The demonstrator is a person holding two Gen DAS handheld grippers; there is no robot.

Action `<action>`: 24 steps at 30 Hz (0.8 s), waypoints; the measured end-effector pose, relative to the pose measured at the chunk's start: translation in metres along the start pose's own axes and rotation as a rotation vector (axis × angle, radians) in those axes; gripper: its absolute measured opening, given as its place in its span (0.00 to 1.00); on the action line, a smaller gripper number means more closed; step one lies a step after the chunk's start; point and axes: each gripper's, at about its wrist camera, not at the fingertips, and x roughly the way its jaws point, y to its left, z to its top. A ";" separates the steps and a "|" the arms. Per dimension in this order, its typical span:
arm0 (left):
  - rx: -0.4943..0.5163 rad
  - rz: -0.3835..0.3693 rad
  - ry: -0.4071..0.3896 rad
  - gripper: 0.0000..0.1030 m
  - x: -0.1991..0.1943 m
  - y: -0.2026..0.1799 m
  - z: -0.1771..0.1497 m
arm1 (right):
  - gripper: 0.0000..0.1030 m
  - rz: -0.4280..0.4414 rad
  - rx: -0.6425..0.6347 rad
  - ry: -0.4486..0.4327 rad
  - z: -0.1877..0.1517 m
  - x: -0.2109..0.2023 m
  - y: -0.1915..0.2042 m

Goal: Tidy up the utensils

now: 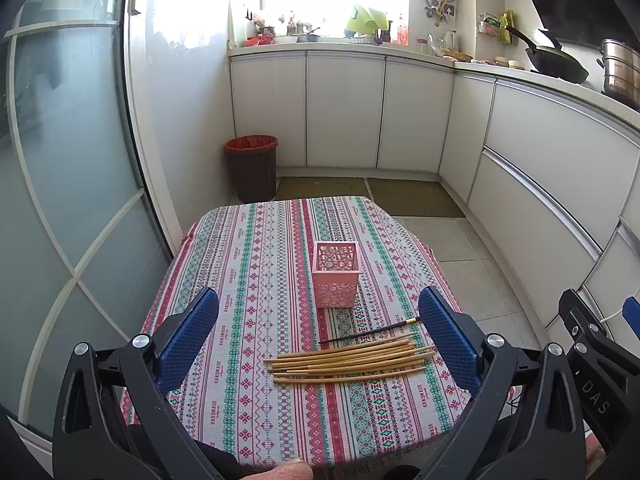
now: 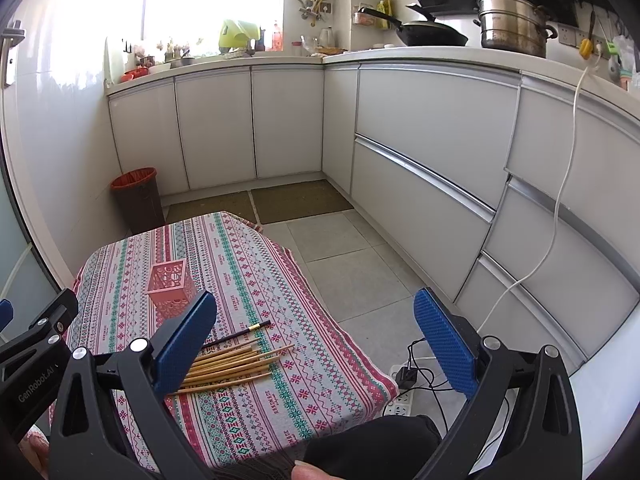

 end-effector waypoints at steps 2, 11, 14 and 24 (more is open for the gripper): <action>0.002 0.000 -0.001 0.93 0.000 0.002 0.003 | 0.93 -0.001 0.000 0.000 0.000 0.000 0.000; 0.001 -0.001 0.003 0.93 0.000 -0.001 0.001 | 0.93 0.002 0.002 0.006 0.000 0.001 -0.001; 0.002 -0.001 0.004 0.93 0.000 0.000 0.001 | 0.93 0.001 0.004 0.008 0.000 0.002 -0.002; 0.003 0.000 0.015 0.93 0.004 0.000 -0.001 | 0.93 0.002 0.008 0.014 0.000 0.002 -0.003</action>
